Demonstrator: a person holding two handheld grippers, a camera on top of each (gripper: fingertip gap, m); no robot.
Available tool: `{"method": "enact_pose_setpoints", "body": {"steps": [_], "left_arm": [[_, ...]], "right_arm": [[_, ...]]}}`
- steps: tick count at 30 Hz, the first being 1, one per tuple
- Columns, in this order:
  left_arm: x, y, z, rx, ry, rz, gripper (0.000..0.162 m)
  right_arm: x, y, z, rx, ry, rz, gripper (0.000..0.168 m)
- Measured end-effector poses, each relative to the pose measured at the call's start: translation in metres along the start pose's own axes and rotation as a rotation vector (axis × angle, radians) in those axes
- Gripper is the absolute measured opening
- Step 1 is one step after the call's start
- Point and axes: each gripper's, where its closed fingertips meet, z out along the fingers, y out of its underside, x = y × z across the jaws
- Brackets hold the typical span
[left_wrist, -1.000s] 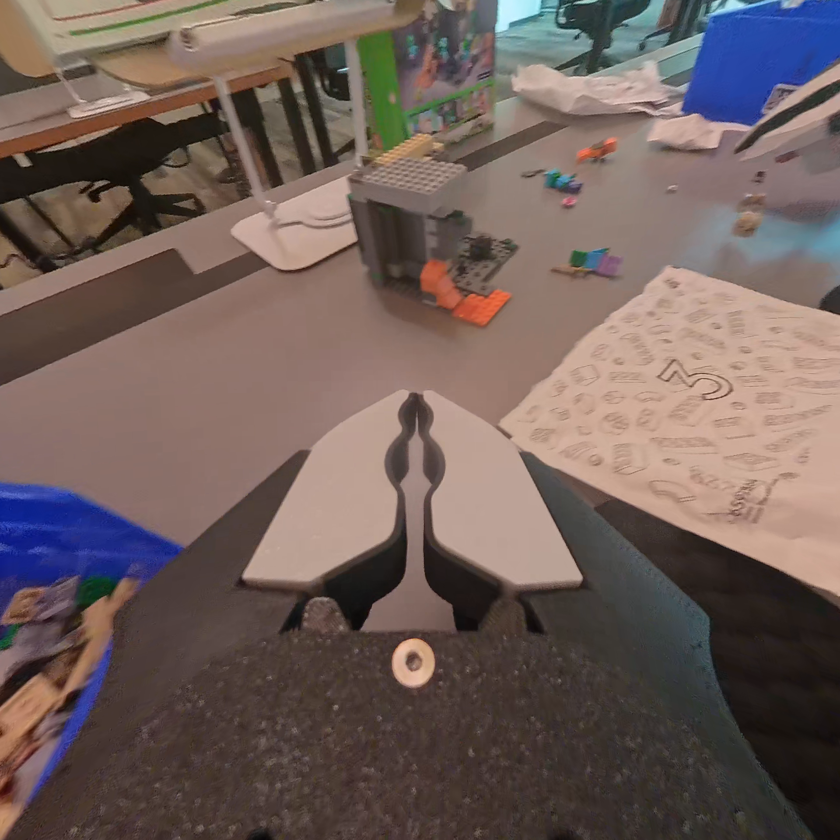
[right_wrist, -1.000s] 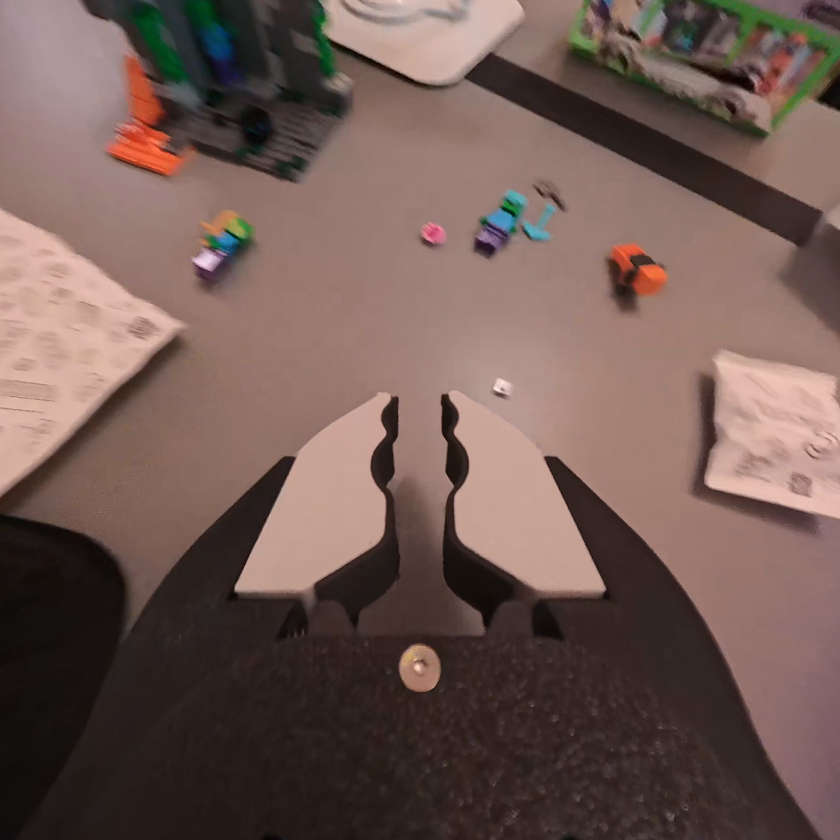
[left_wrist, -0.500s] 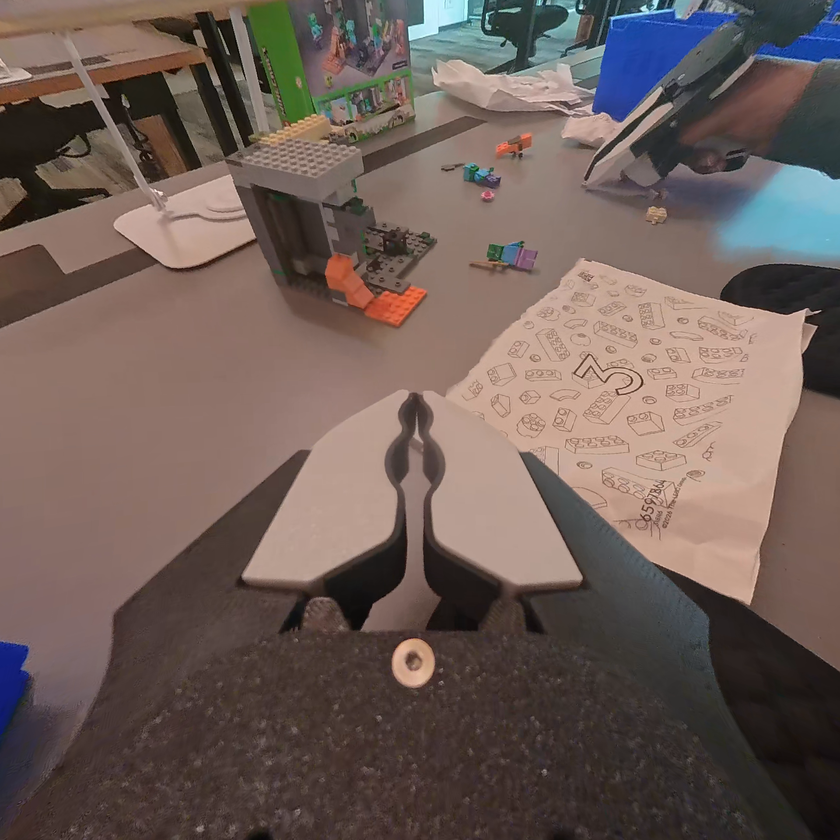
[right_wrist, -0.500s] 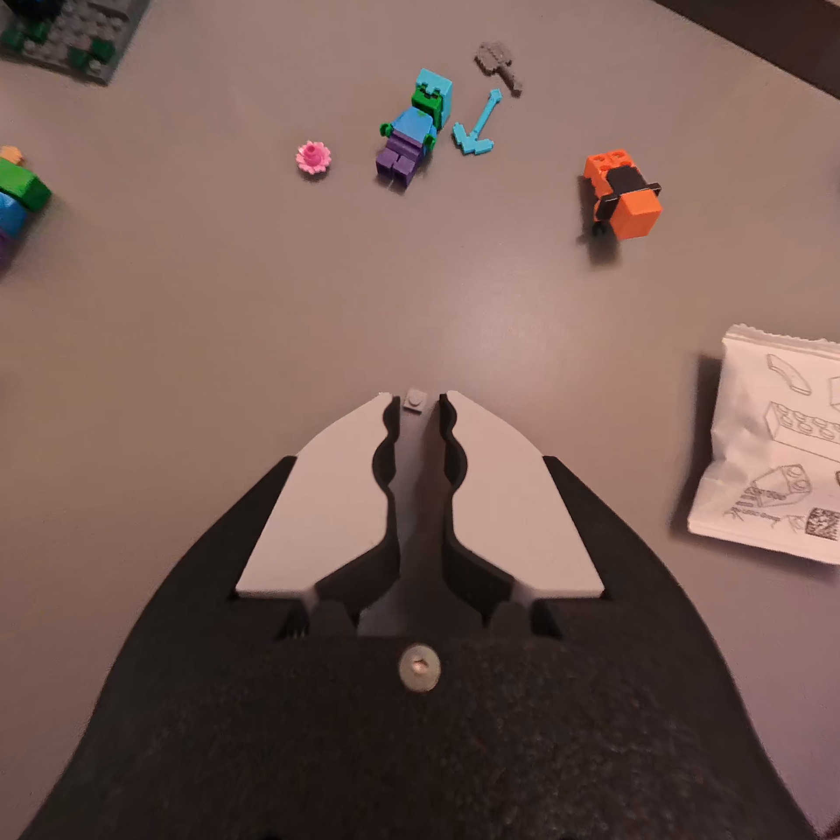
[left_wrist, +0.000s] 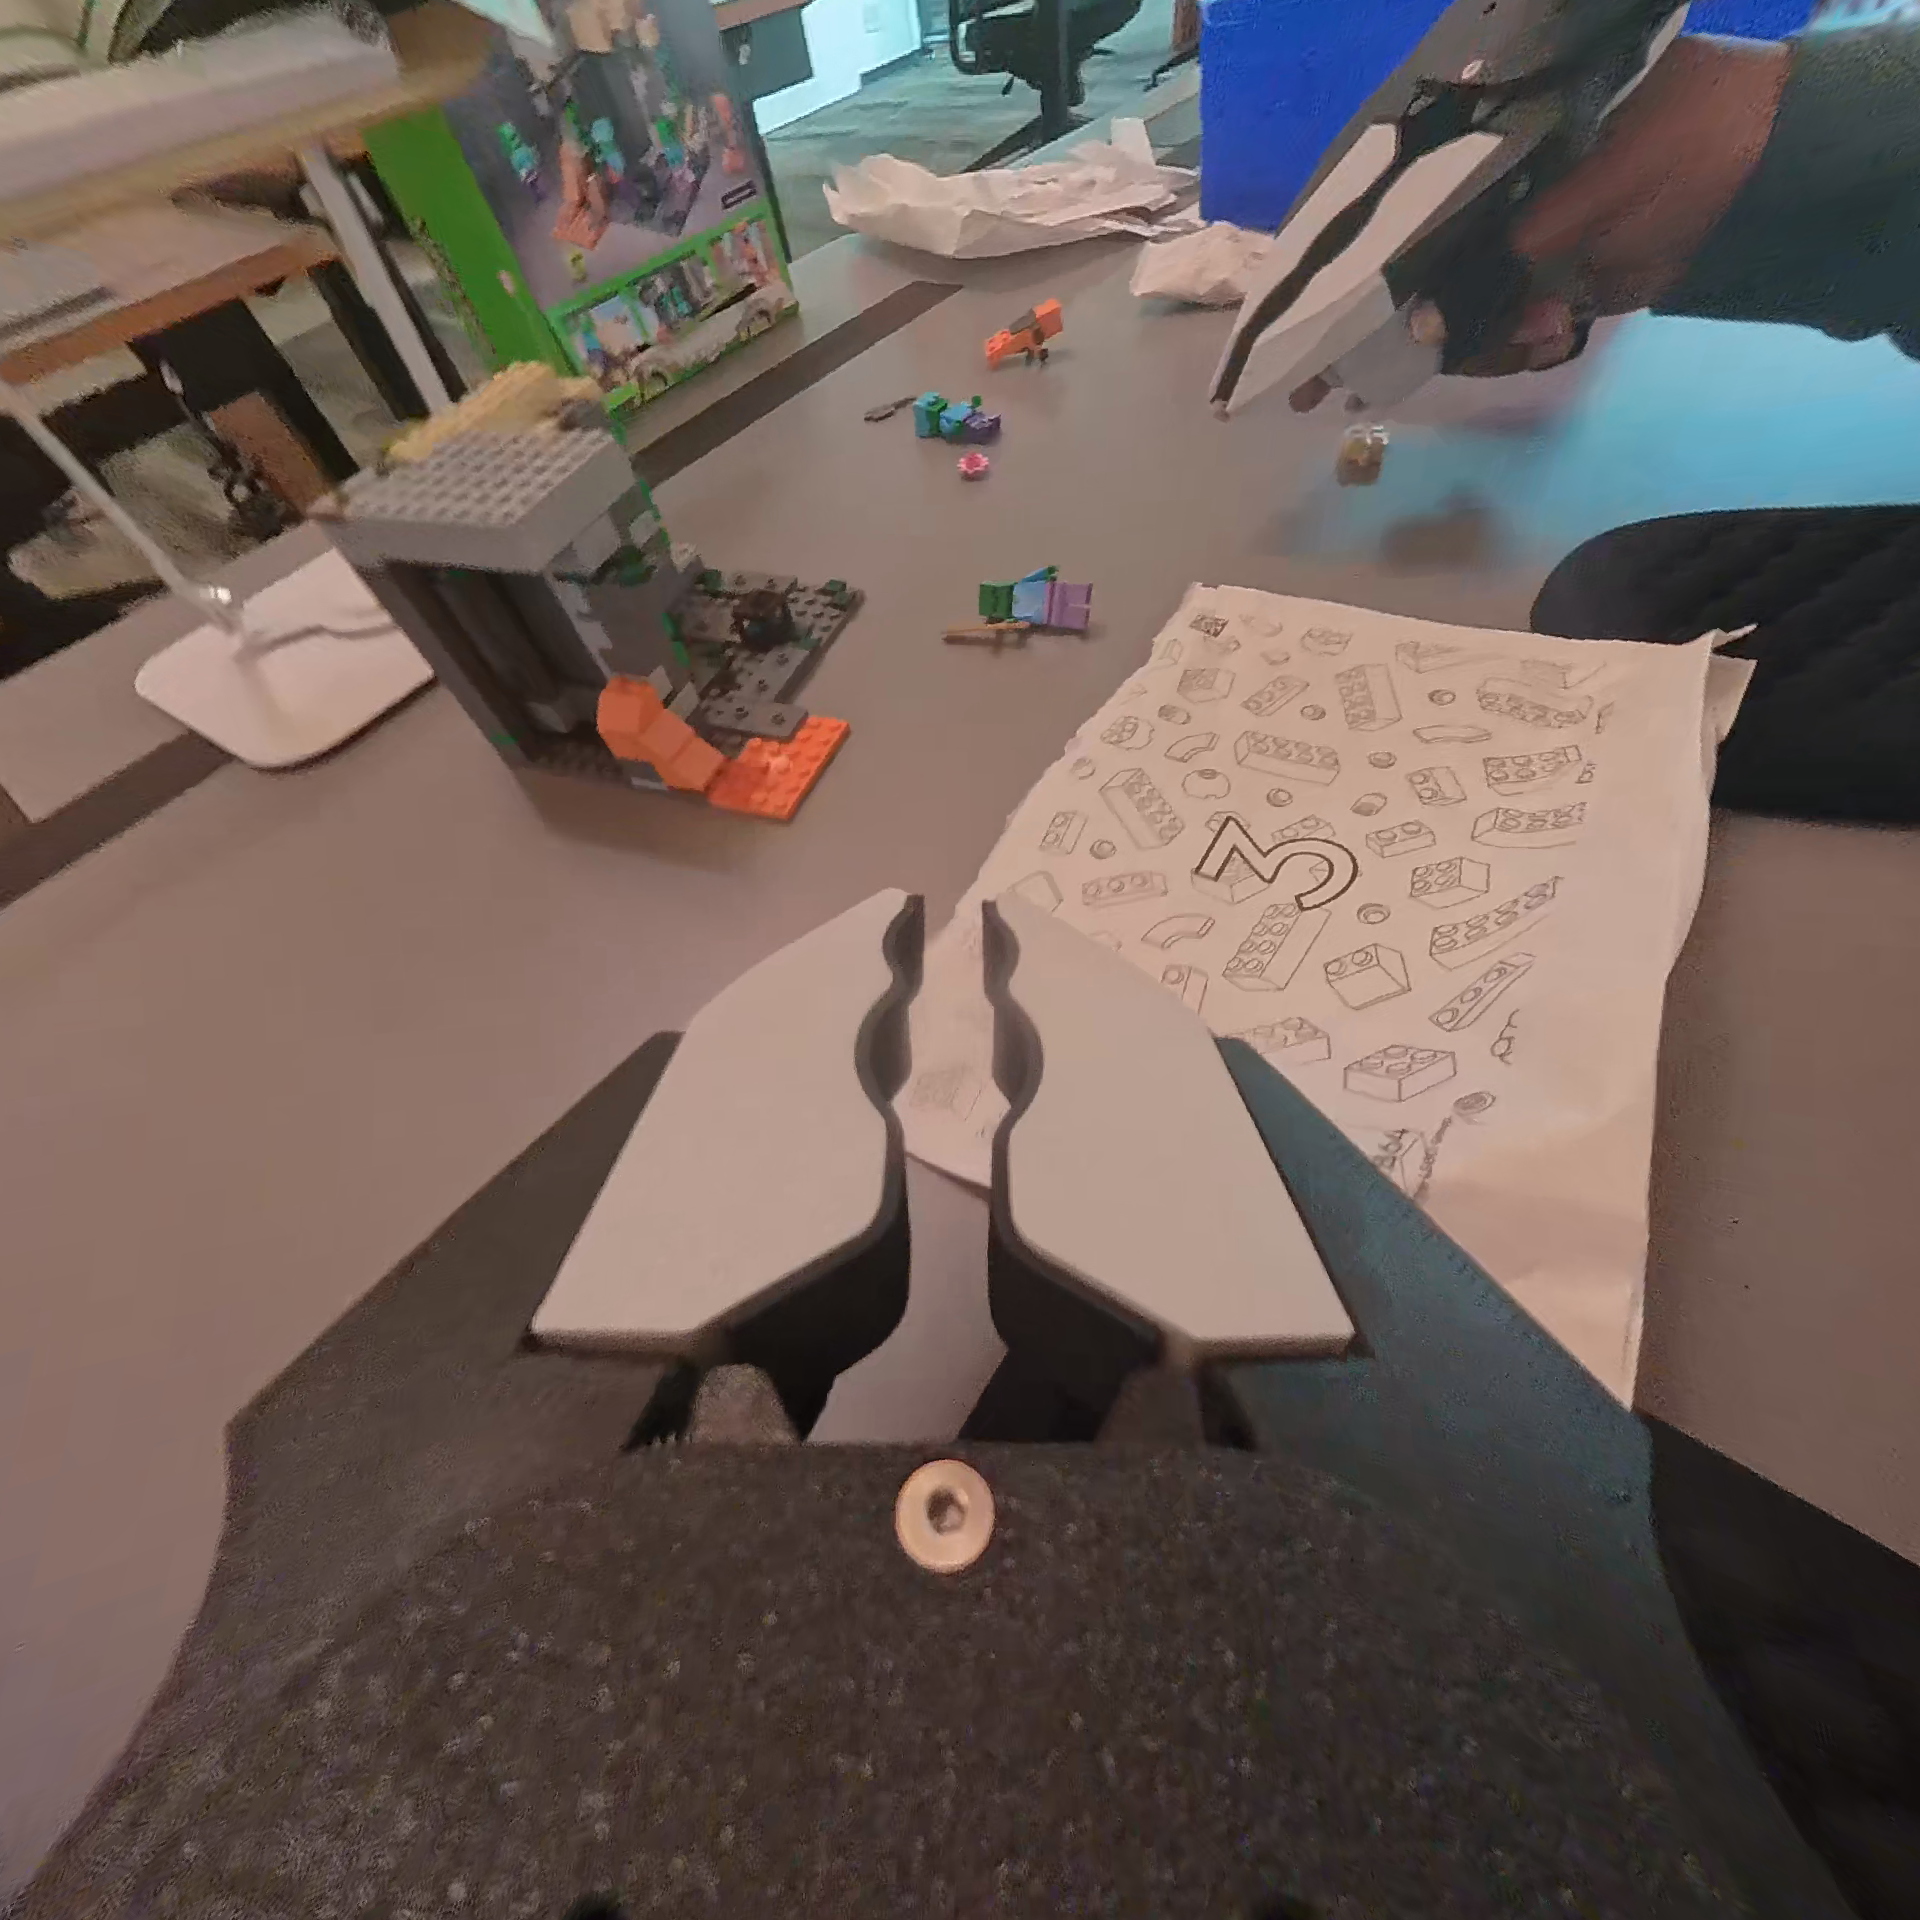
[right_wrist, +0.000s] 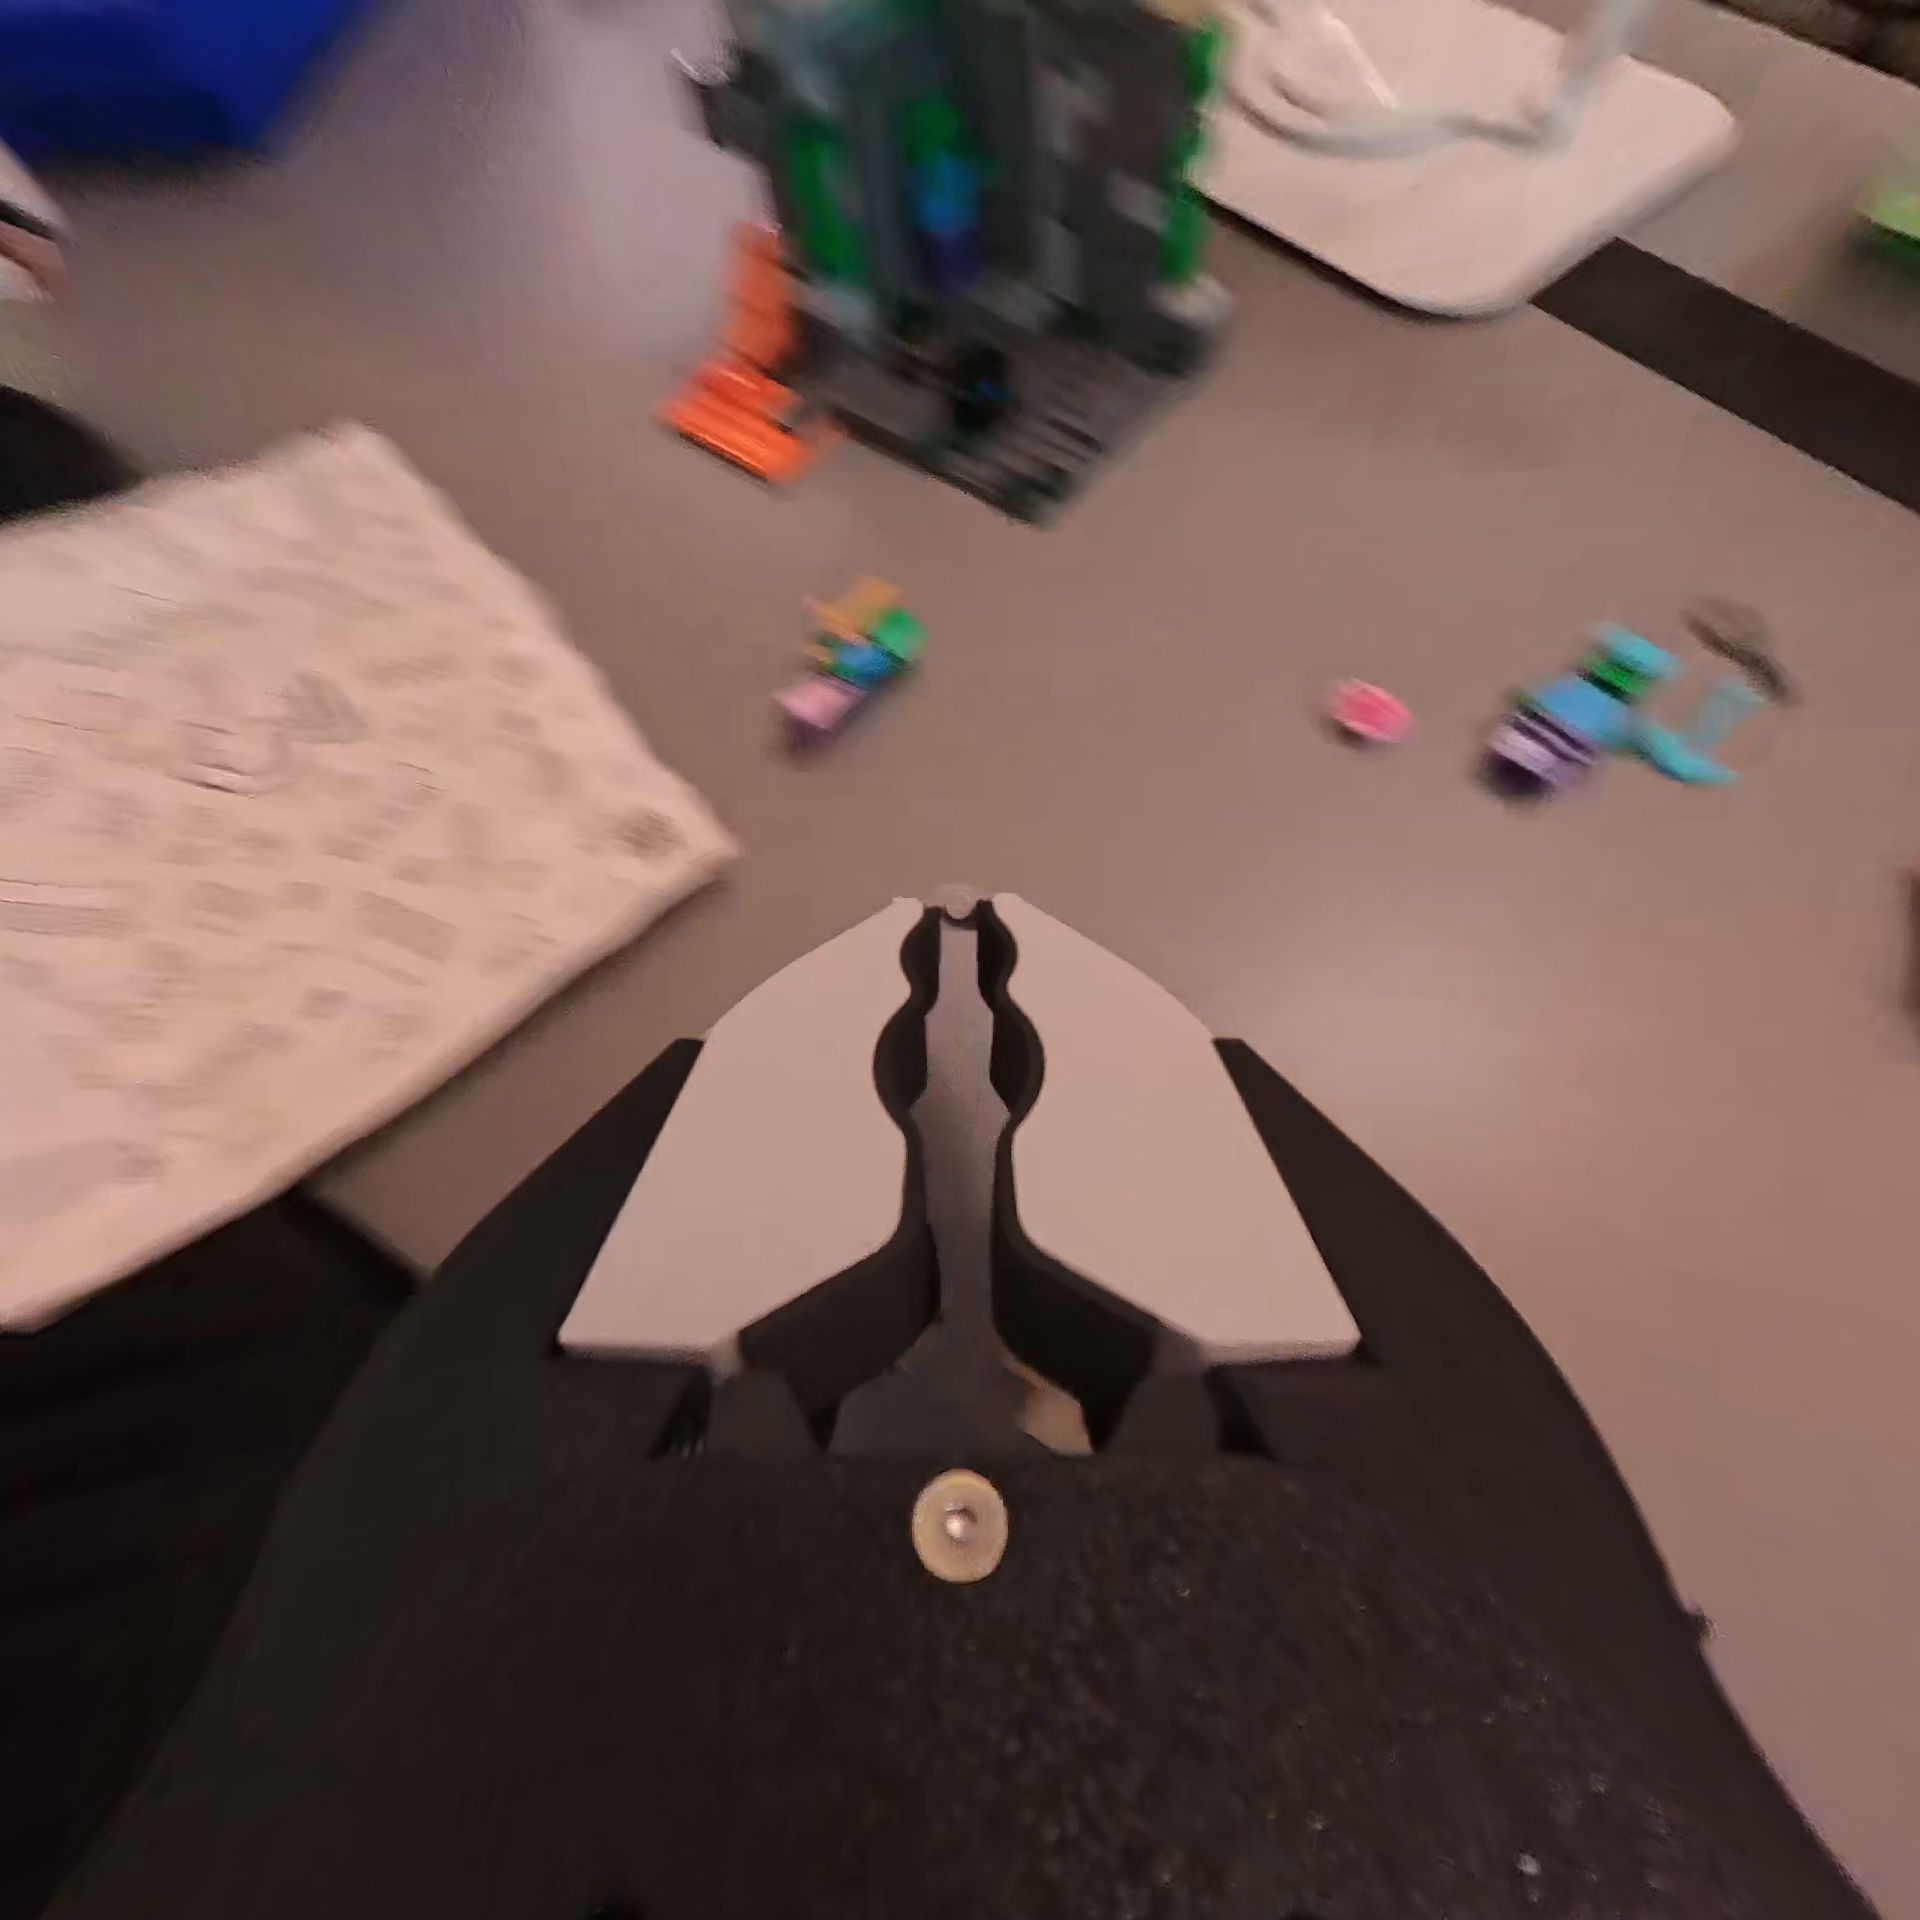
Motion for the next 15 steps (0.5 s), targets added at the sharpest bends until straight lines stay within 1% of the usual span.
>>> {"method": "enact_pose_setpoints", "body": {"steps": [4, 7, 11, 15], "left_arm": [[0.023, -0.025, 0.006, 0.066, 0.064, 0.108, 0.013], [0.043, -0.041, 0.014, 0.104, 0.106, 0.209, 0.015], [0.065, -0.051, 0.023, 0.128, 0.104, 0.362, 0.018], [0.073, -0.052, 0.026, 0.140, 0.065, 0.453, 0.017]], "right_arm": [[-0.089, -0.037, 0.019, 0.125, -0.223, -0.002, 0.007], [-0.137, -0.056, 0.032, 0.169, -0.361, 0.027, 0.007], [-0.174, -0.071, 0.039, 0.204, -0.502, 0.097, 0.007], [-0.189, -0.077, 0.039, 0.222, -0.584, 0.139, 0.007]]}}
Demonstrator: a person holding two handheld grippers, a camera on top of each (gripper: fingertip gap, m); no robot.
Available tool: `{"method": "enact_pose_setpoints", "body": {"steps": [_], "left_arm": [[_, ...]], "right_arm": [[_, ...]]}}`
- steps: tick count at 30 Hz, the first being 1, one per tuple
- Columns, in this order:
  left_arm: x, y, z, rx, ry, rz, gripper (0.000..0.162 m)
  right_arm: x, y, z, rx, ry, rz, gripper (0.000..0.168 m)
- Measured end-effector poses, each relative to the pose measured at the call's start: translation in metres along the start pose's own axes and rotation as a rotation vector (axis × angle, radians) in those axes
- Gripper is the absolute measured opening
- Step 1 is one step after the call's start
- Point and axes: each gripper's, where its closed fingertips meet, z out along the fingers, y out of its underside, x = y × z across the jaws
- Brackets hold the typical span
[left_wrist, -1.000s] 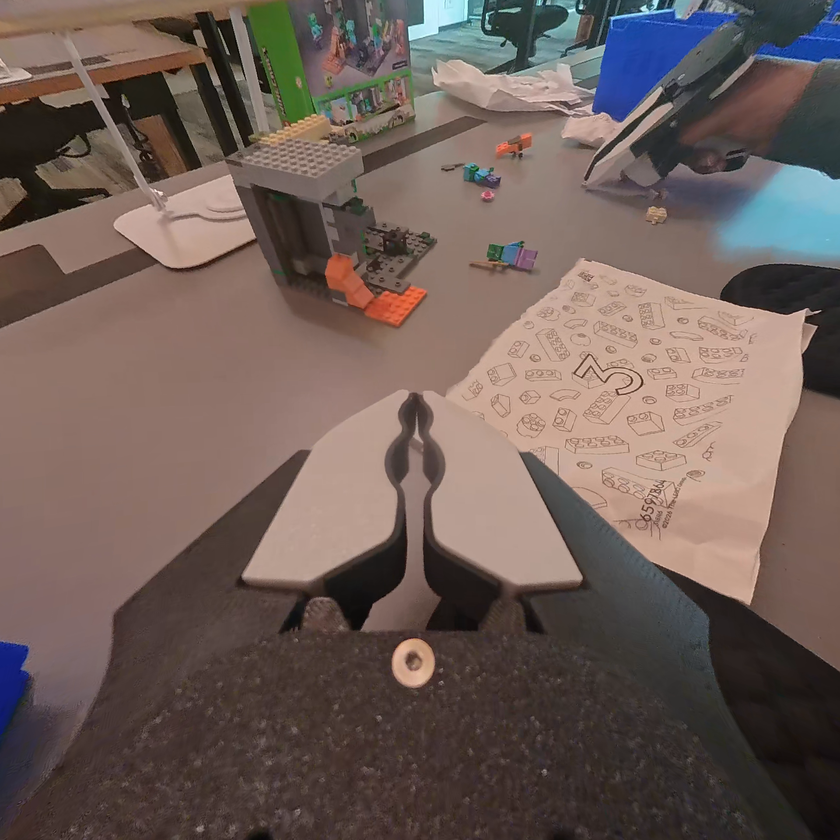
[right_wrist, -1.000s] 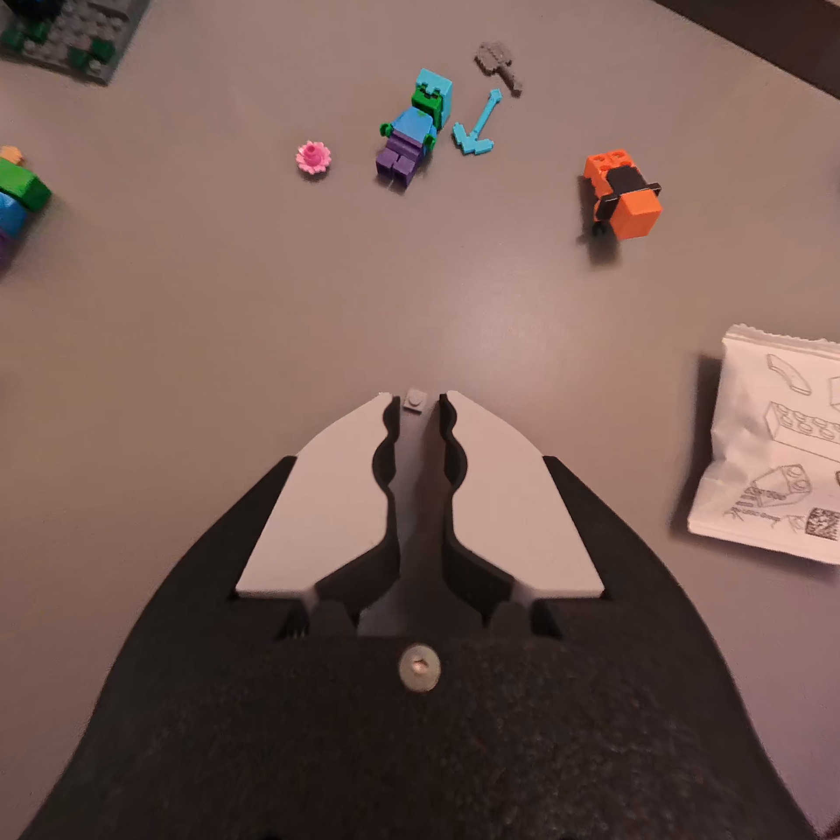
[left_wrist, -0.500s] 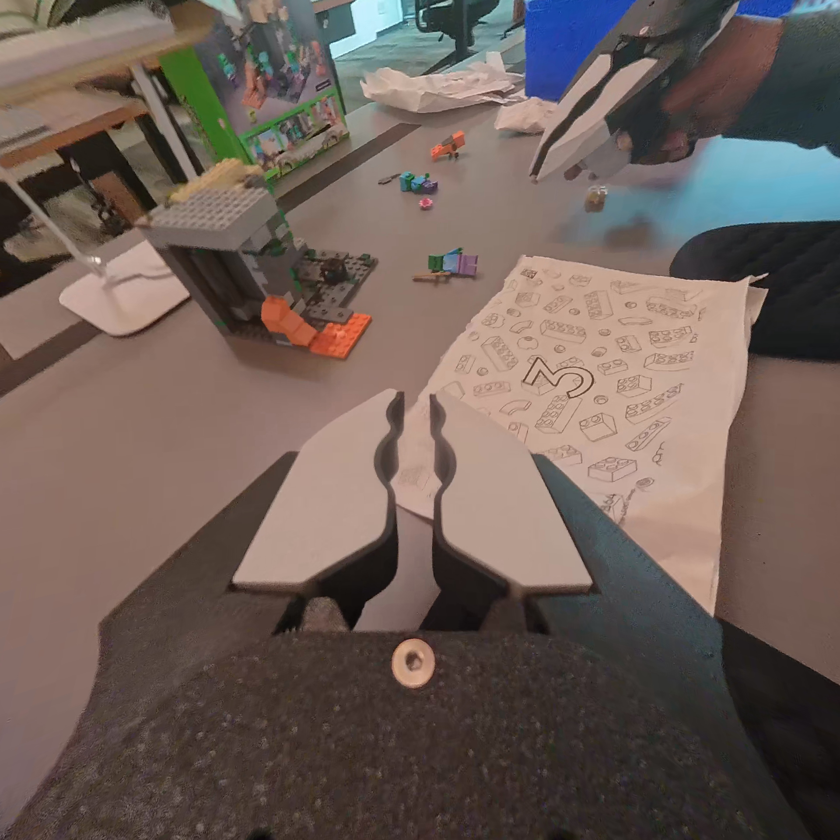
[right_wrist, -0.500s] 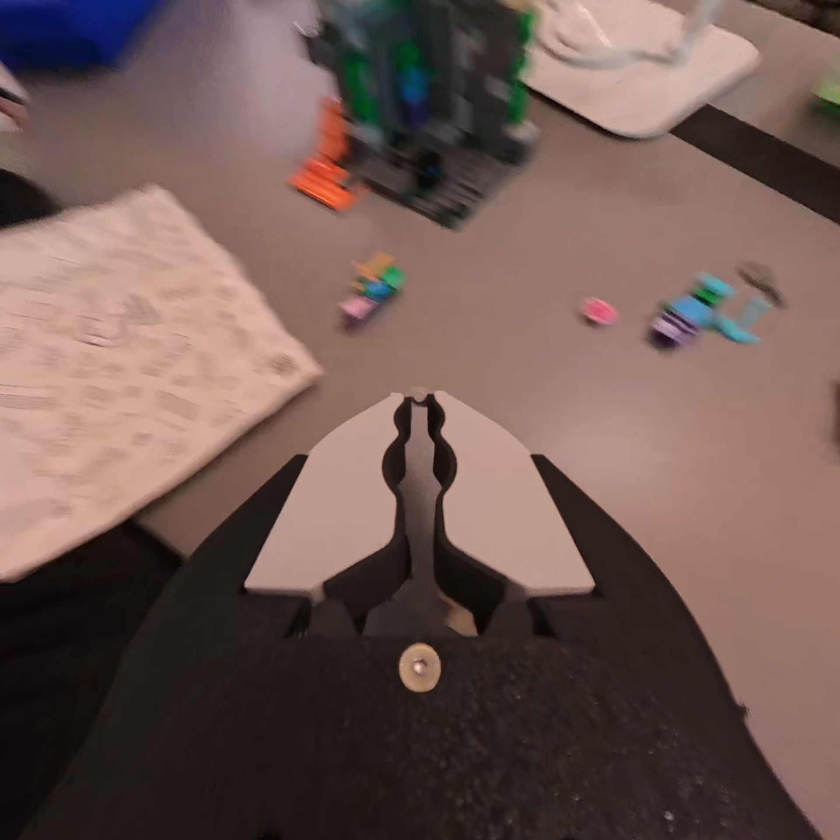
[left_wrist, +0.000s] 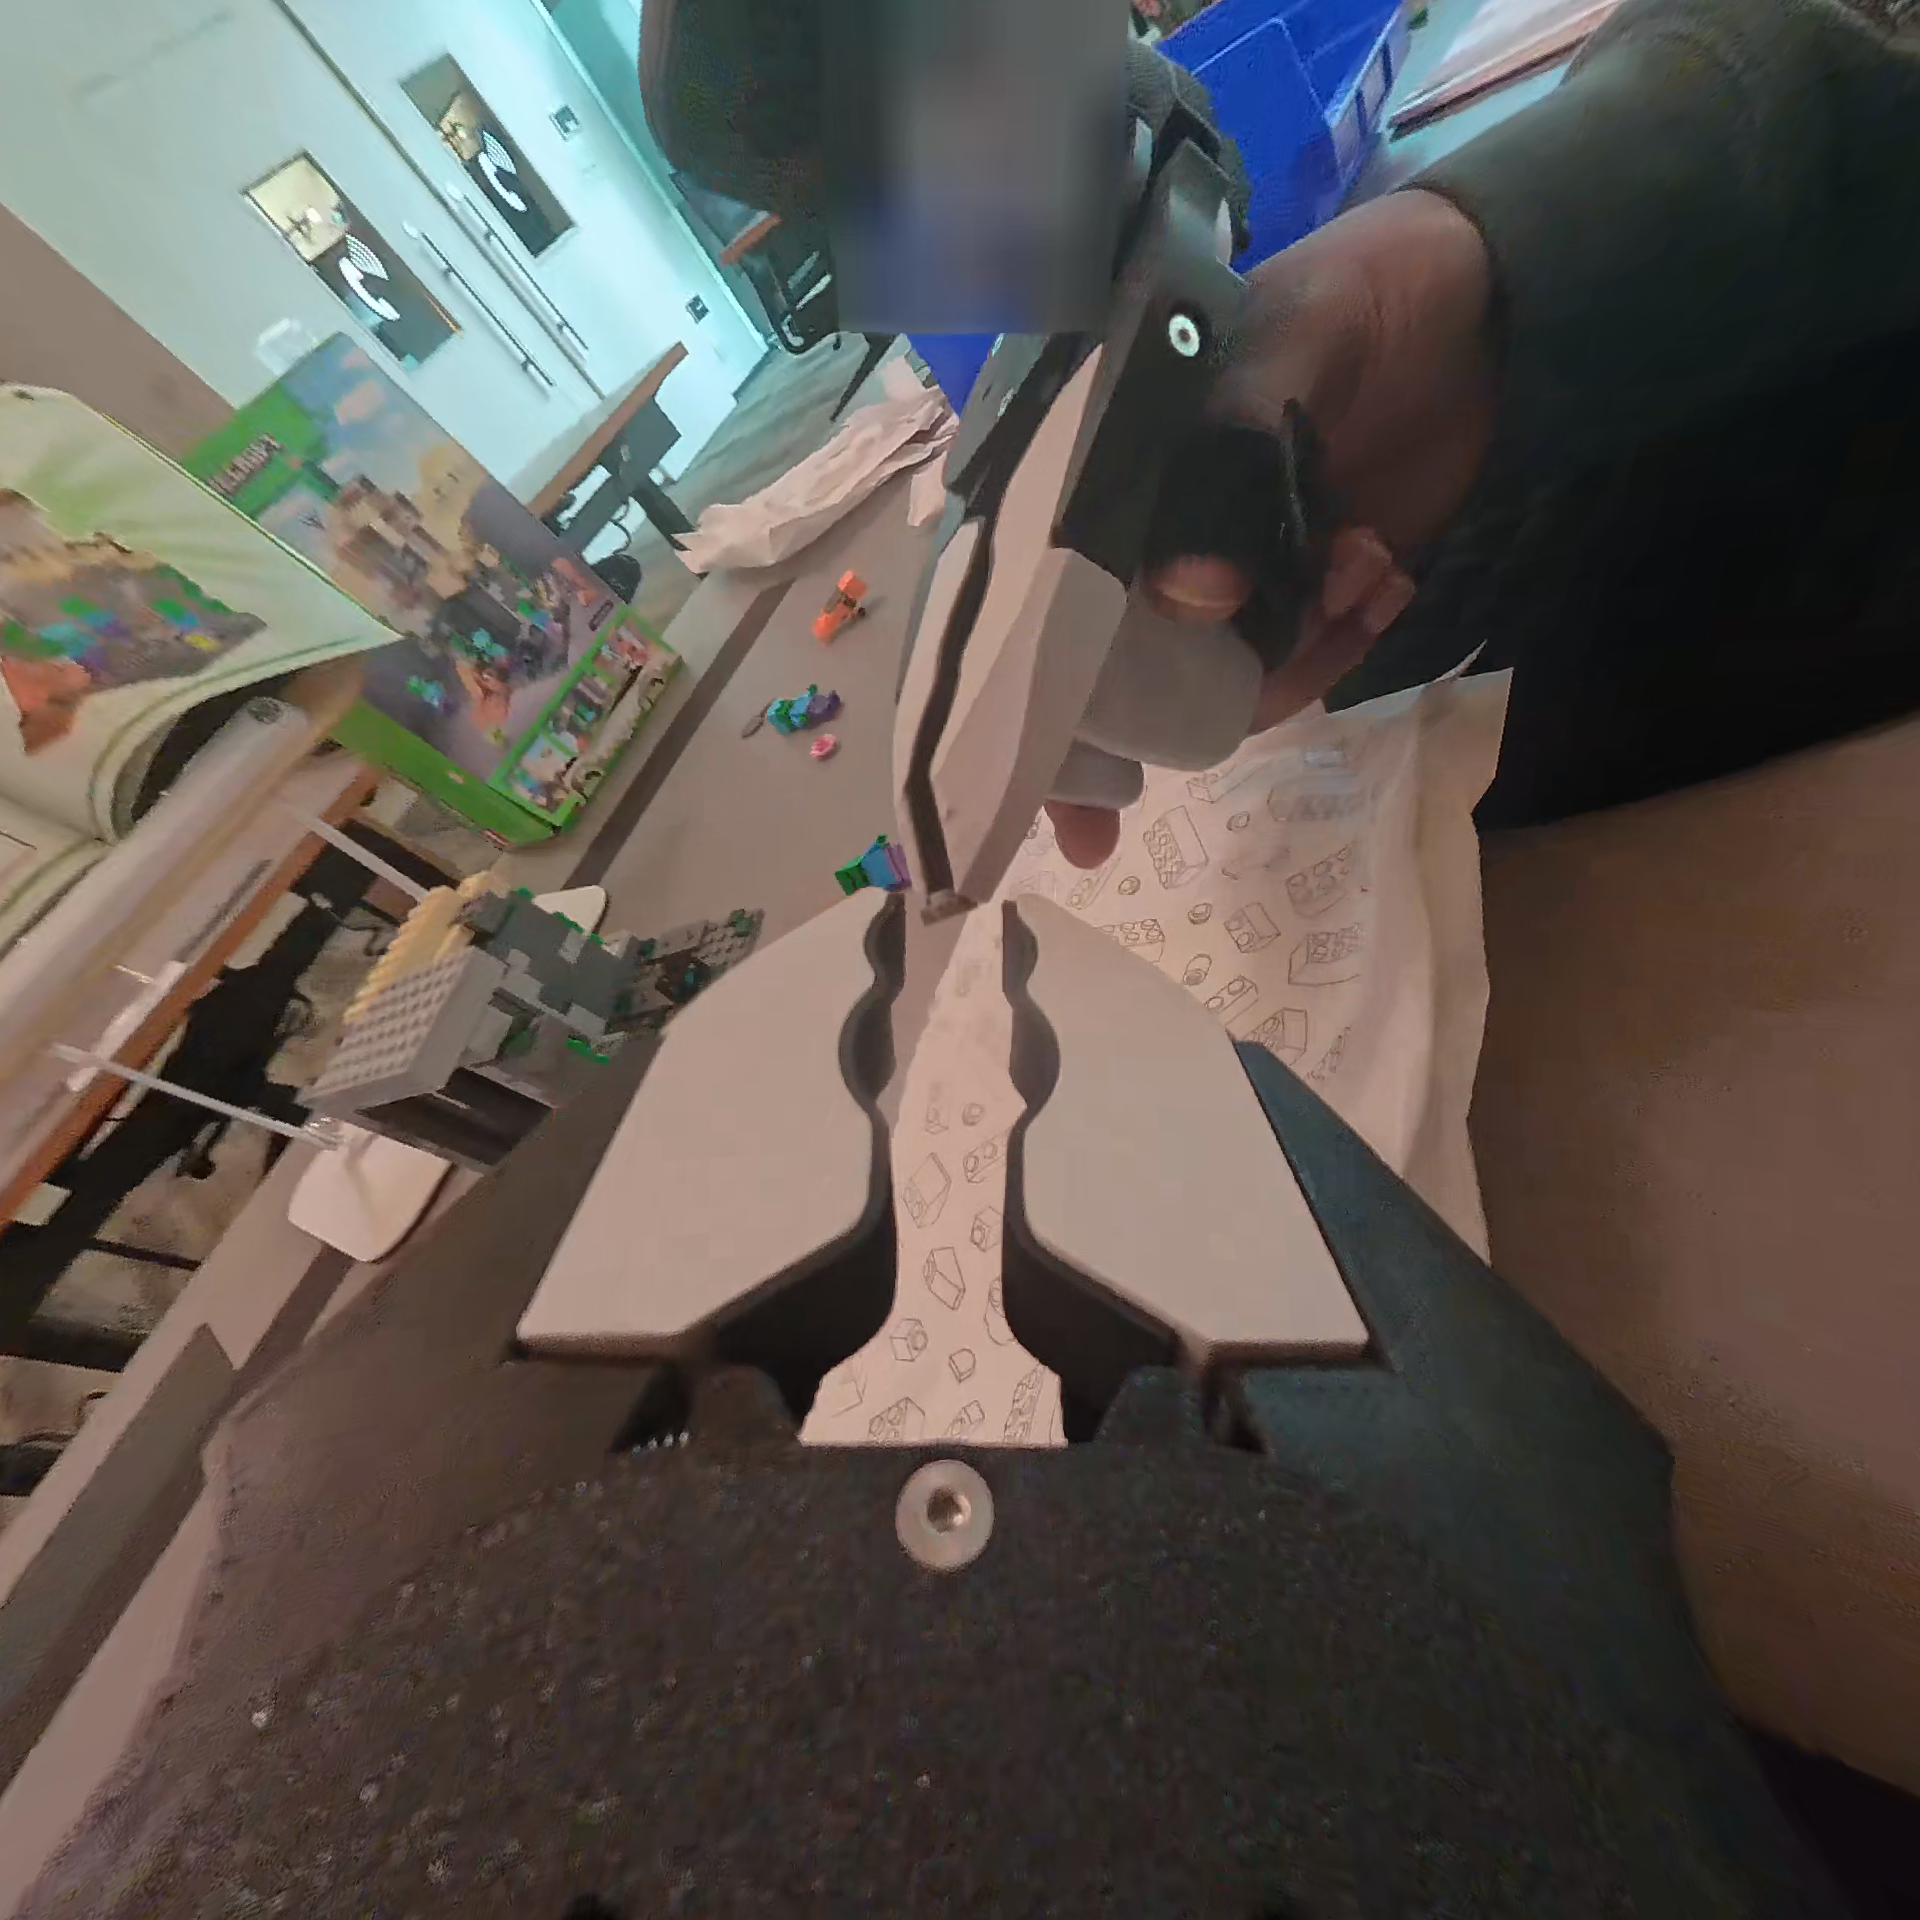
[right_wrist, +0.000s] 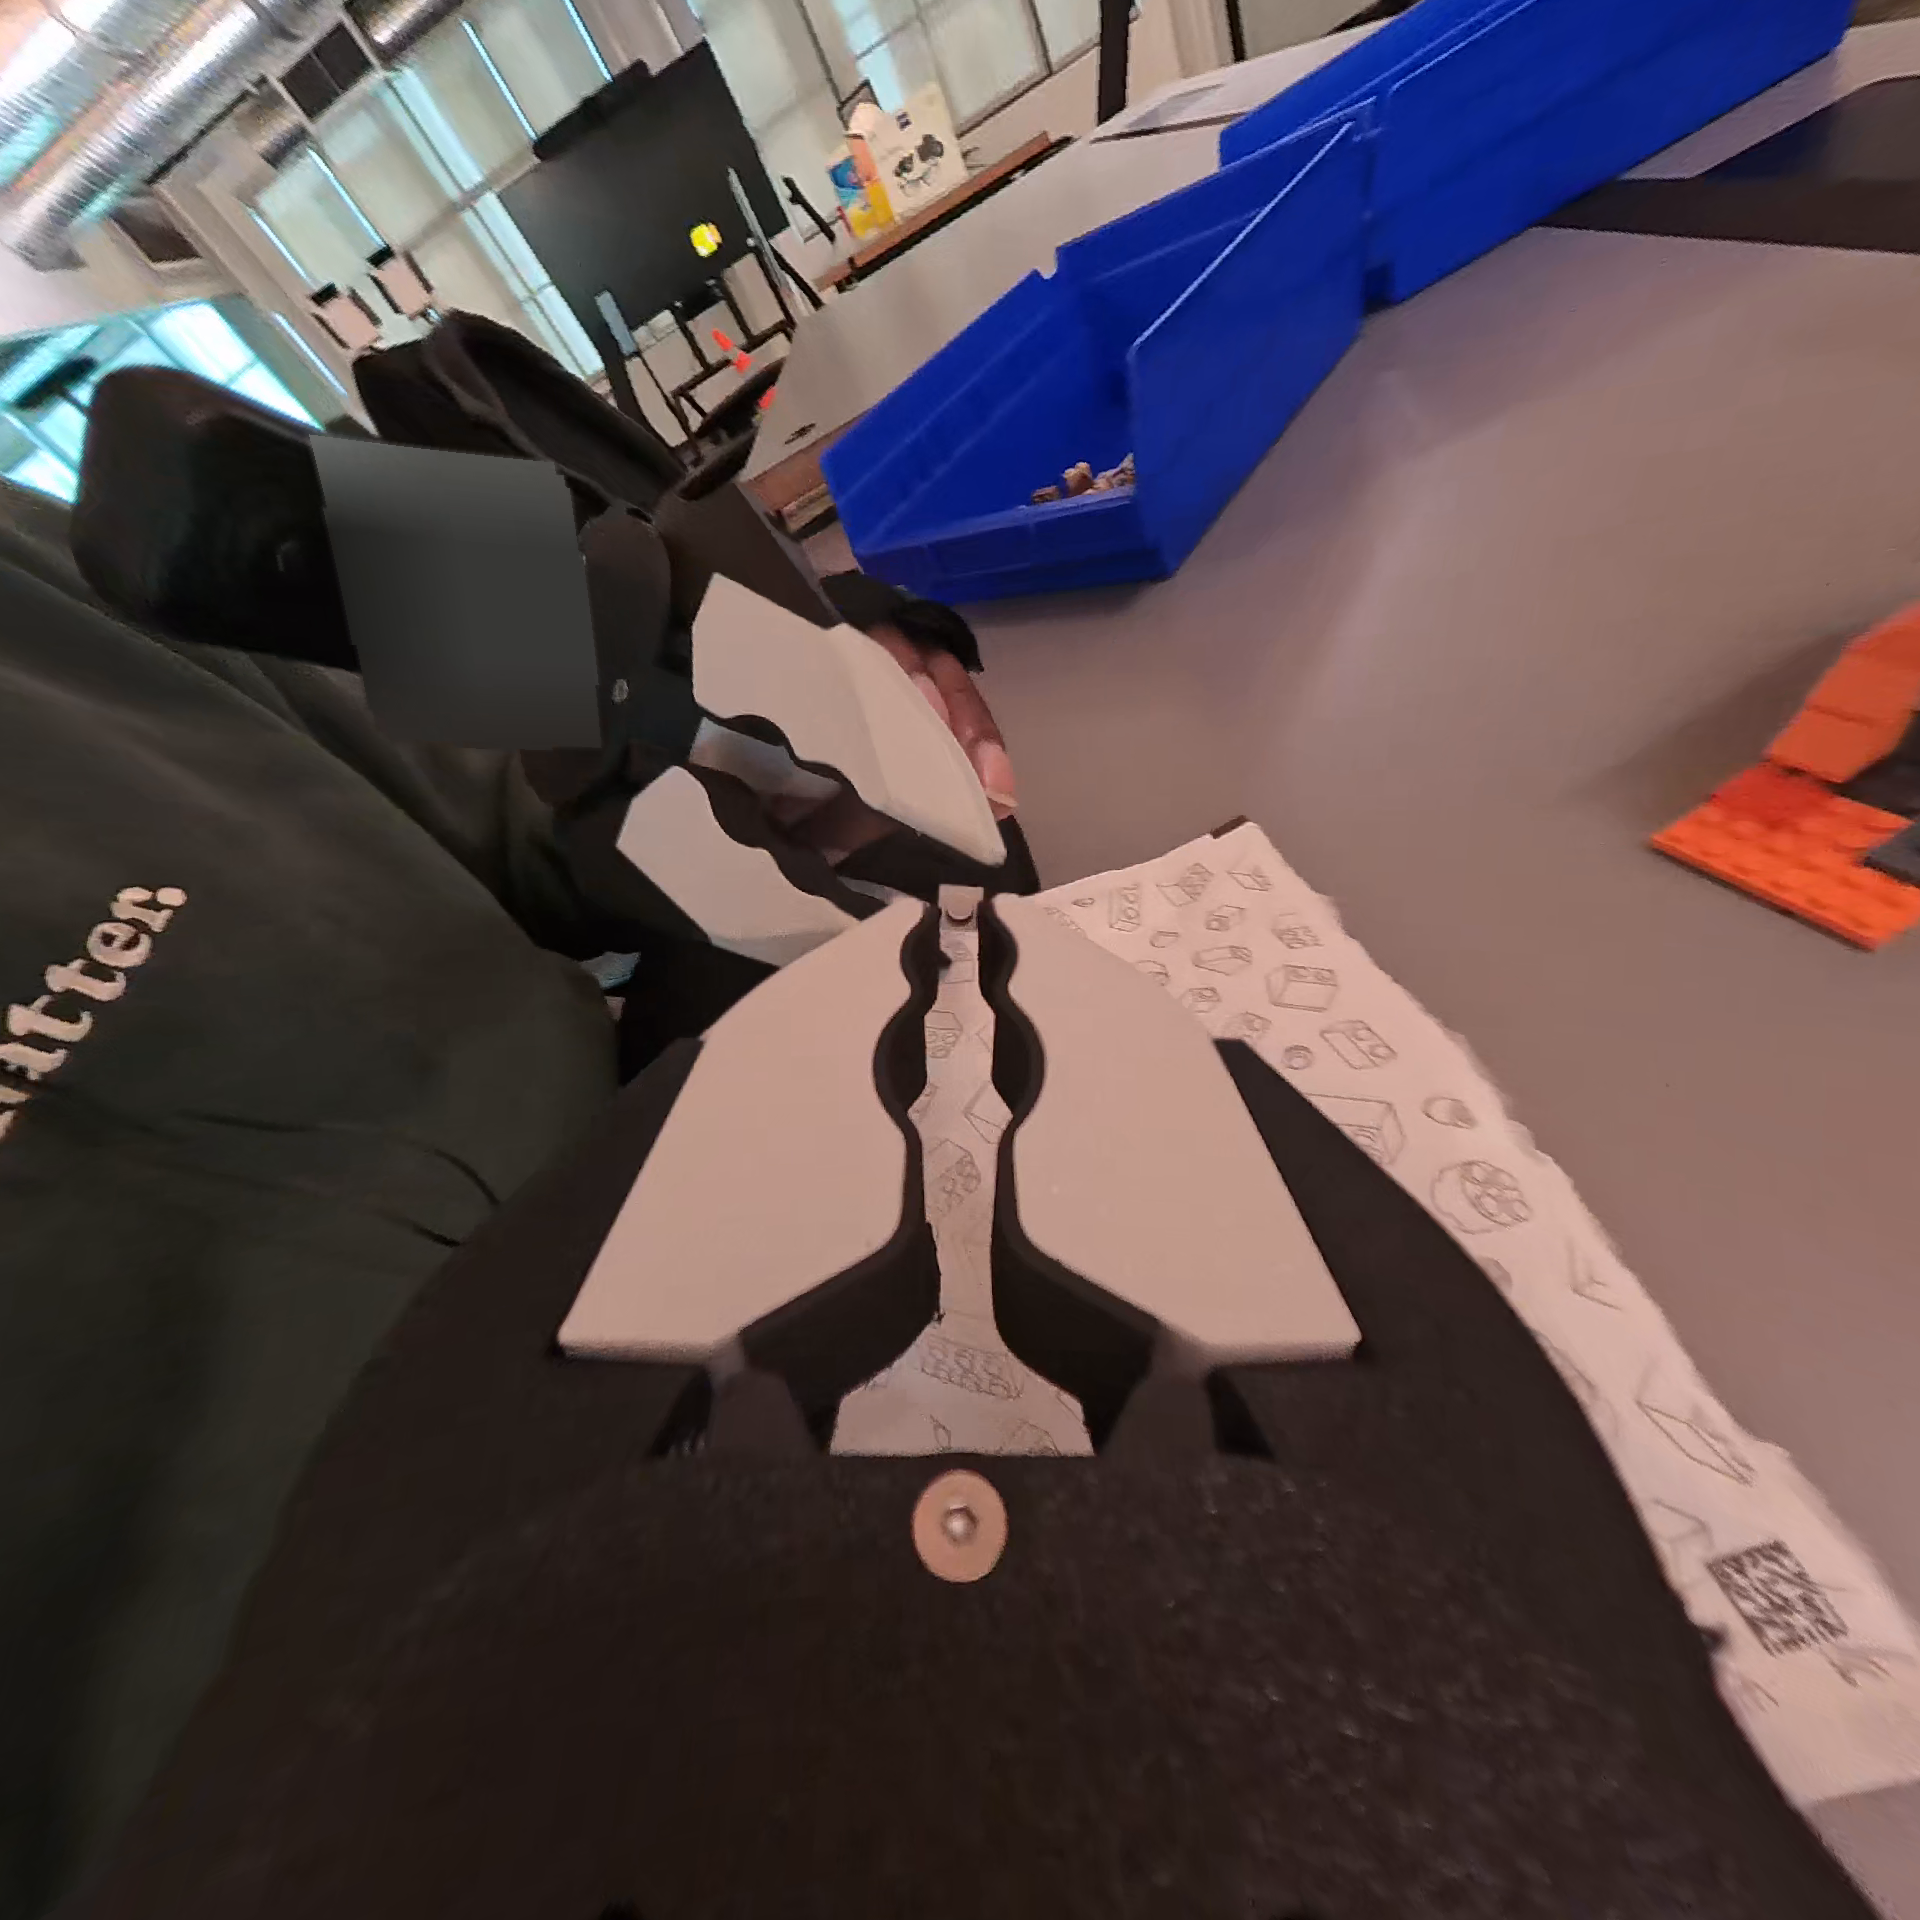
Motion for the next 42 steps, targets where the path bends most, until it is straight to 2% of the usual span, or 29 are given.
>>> {"method": "enact_pose_setpoints", "body": {"steps": [7, 11, 14, 19, 23, 25, 28, 34, 39, 42], "left_arm": [[0.002, -0.003, -0.002, 0.005, -0.023, 0.062, 0.007], [-0.019, 0.011, -0.019, -0.050, -0.076, 0.041, 0.005], [-0.063, 0.044, -0.055, -0.159, -0.202, -0.008, 0.005], [-0.144, 0.118, -0.150, -0.434, -0.484, -0.136, 0.005], [-0.176, 0.181, -0.207, -0.651, -0.594, -0.269, 0.005], [-0.181, 0.205, -0.220, -0.737, -0.606, -0.291, 0.014], [-0.181, 0.225, -0.223, -0.791, -0.594, -0.314, 0.025], [-0.173, 0.224, -0.206, -0.754, -0.558, -0.348, 0.033], [-0.170, 0.213, -0.197, -0.703, -0.547, -0.358, 0.033], [-0.167, 0.195, -0.190, -0.639, -0.537, -0.348, 0.024]], "right_arm": [[-0.005, 0.000, -0.001, 0.016, -0.061, 0.057, 0.007], [0.004, 0.002, -0.014, 0.021, -0.009, 0.049, 0.015], [0.021, 0.009, -0.039, 0.023, 0.115, 0.013, 0.015], [0.045, 0.021, -0.091, 0.089, 0.283, 0.042, 0.014], [0.053, 0.025, -0.121, 0.163, 0.345, 0.083, 0.012], [0.054, 0.026, -0.130, 0.182, 0.365, 0.089, 0.012], [0.053, 0.029, -0.135, 0.182, 0.387, 0.084, 0.012], [0.052, 0.037, -0.139, 0.147, 0.414, 0.074, 0.012], [0.052, 0.034, -0.147, 0.159, 0.437, 0.065, 0.012], [0.058, 0.035, -0.162, 0.145, 0.511, 0.045, 0.011]]}}
